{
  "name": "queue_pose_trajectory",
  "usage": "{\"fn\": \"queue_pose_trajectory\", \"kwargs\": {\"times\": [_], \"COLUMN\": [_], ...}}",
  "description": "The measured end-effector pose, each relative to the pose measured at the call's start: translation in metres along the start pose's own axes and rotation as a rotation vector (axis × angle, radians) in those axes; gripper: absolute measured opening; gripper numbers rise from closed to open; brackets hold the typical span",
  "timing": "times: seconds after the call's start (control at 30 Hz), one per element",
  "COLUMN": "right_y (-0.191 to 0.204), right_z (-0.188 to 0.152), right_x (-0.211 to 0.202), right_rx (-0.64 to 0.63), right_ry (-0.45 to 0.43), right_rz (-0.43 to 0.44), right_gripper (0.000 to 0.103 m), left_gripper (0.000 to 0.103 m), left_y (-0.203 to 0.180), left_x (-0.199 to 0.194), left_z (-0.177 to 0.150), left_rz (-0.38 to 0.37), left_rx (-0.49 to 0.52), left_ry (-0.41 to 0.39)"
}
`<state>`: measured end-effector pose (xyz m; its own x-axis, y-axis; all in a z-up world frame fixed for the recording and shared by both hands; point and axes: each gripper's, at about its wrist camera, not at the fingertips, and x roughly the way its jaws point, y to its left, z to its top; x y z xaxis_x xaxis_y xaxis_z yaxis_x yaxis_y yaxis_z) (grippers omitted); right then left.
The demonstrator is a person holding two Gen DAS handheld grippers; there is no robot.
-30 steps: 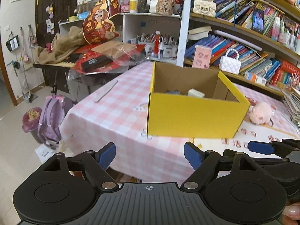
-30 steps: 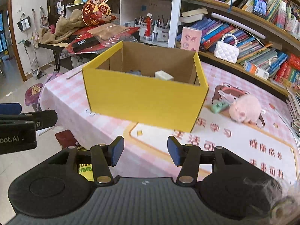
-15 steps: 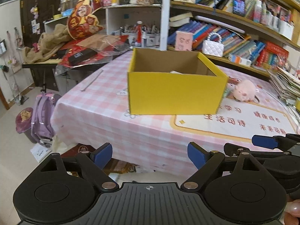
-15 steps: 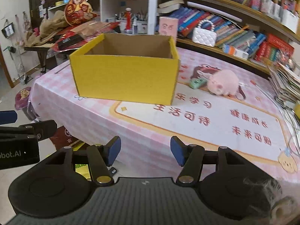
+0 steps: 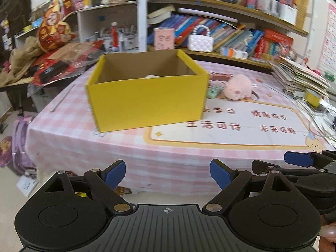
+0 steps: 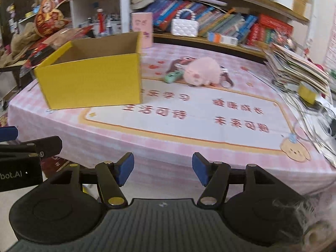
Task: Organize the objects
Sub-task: 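Withdraw both open tools from the box toward the pig plush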
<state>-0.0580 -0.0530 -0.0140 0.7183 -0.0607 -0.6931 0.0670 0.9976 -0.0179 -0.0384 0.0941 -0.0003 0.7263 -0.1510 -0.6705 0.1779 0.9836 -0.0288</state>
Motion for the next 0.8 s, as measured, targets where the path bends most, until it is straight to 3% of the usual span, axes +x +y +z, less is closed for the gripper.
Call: {"fn": "queue_pose_trajectory", "kwargs": {"times": [0.4, 0.8], "right_y": [-0.068, -0.115], "right_z": [0.009, 0.031], "right_x": [0.014, 0.043], "right_rx": [0.086, 0.104], "right_ry": [0.021, 0.049], "right_rz": [-0.098, -0.115], "right_gripper": [0.063, 0.063], "left_gripper": [0.090, 0.090], "left_y": [-0.062, -0.102], "left_x": [0.035, 0.073], "left_z": [0.024, 0.048], "left_rz": [-0.093, -0.116], "left_rx": [0.076, 0.098], "left_ry": [0.023, 0.049]}}
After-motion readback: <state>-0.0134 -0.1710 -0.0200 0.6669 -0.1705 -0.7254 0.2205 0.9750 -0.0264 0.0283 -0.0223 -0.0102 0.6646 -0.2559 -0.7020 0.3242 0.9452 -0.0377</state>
